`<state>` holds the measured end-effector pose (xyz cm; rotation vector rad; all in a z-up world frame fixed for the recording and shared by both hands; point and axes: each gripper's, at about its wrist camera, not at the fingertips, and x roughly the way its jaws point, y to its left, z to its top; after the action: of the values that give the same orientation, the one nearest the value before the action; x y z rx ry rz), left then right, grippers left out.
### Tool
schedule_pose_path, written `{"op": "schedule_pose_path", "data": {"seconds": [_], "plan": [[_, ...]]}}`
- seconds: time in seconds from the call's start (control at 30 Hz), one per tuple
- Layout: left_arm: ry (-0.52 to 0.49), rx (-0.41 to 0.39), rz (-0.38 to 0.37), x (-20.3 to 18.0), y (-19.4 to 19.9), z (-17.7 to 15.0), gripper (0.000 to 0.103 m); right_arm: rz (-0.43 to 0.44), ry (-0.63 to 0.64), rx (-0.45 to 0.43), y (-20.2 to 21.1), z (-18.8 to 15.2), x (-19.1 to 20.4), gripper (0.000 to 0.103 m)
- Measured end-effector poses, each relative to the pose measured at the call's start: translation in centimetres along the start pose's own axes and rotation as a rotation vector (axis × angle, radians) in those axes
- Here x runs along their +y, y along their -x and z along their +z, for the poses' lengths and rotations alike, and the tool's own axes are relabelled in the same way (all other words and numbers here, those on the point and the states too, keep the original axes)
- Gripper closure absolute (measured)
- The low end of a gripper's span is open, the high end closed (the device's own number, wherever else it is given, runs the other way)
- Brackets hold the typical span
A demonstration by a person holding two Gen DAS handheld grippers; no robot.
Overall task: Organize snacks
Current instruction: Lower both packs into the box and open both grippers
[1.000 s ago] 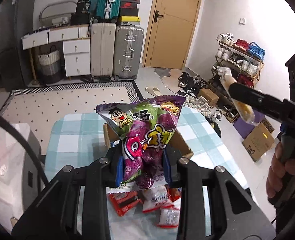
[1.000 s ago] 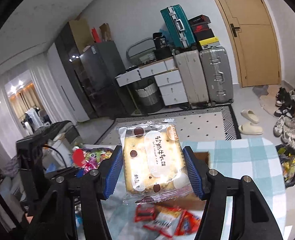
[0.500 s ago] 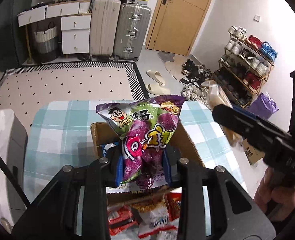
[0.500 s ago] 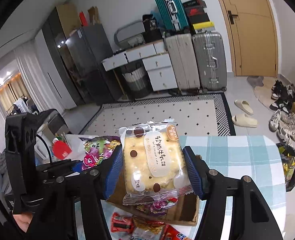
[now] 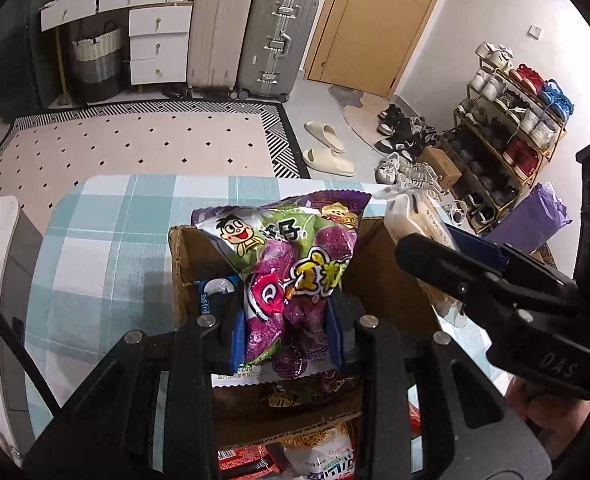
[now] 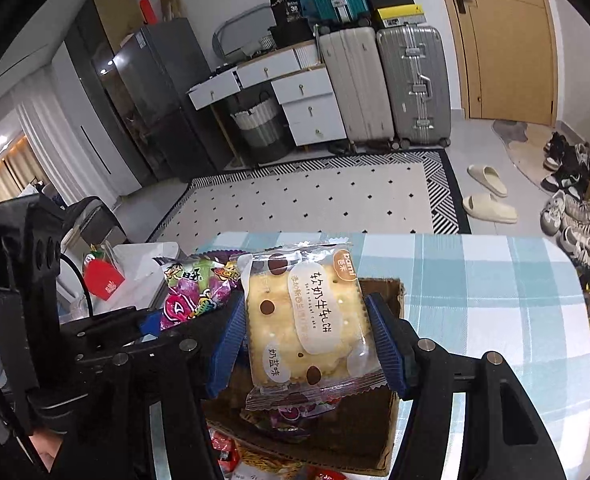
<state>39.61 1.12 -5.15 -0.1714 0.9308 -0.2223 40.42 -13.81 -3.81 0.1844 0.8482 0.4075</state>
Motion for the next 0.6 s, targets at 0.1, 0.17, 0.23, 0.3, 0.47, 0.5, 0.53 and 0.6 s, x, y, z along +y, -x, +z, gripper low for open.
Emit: {"op": "schedule_pose_path", "data": {"seconds": [0.1, 0.17, 0.23, 0.3, 0.47, 0.5, 0.53, 0.6], "plan": [[-0.001, 0.005, 0.014, 0.5, -0.8, -0.5, 0.075, 0.012, -0.01, 0.011, -0.8, -0.2, -0.4, 0.042], [0.005, 0.01, 0.022, 0.8, -1.3, -0.7, 0.075, 0.009, -0.013, 0.013, -1.2, -0.4, -0.4, 0.042], [0.033, 0.021, 0.01, 1.4, -1.9, -0.8, 0.074, 0.007, -0.014, 0.018, -1.8, -0.4, -0.6, 0.042], [0.062, 0.034, 0.007, 2.0, -2.4, -0.7, 0.071, 0.027, -0.024, 0.025, -2.3, -0.5, -0.7, 0.042], [0.044, 0.048, 0.047, 2.2, -3.1, -0.8, 0.049, 0.008, -0.013, 0.036, -2.8, -0.8, -0.7, 0.041], [0.039, 0.036, 0.055, 2.1, -2.9, -0.8, 0.045, -0.003, -0.007, 0.028, -2.6, -0.9, -0.6, 0.041], [0.04, 0.027, 0.052, 2.2, -2.7, -0.9, 0.045, -0.019, 0.001, 0.013, -2.4, -0.9, -0.6, 0.041], [0.049, 0.021, 0.047, 2.3, -2.2, -1.0, 0.044, -0.018, 0.006, 0.007, -2.0, -0.9, -0.6, 0.041]]}}
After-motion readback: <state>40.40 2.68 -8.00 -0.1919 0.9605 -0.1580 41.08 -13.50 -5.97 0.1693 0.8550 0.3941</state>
